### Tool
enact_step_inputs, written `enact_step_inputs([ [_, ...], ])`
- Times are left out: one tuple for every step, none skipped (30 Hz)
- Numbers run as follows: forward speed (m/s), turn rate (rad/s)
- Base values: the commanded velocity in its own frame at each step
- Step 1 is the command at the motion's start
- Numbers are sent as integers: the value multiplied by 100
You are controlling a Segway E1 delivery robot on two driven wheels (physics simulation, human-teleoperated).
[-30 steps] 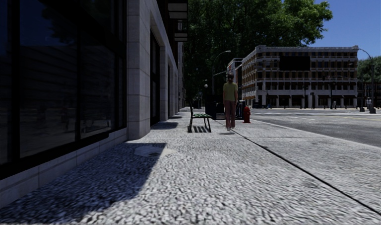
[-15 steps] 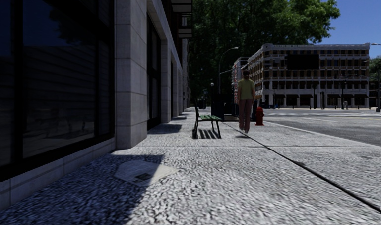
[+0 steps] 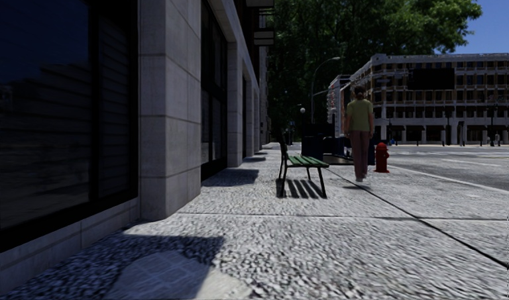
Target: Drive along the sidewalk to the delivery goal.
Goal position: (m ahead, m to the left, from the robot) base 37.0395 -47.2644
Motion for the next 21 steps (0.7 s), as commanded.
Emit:
enact_step_inputs([
  [200, 26],
  [200, 26],
  [200, 26],
  [200, 25],
  [200, 14],
  [200, 5],
  [200, 0],
  [200, 0],
  [200, 0],
  [200, 0],
  [200, 0],
  [200, 0],
  [200, 0],
  [200, 0],
  [200, 0],
  [200, 0],
  [200, 0],
  [200, 0],
  [200, 0],
  [200, 0],
  [200, 0],
])
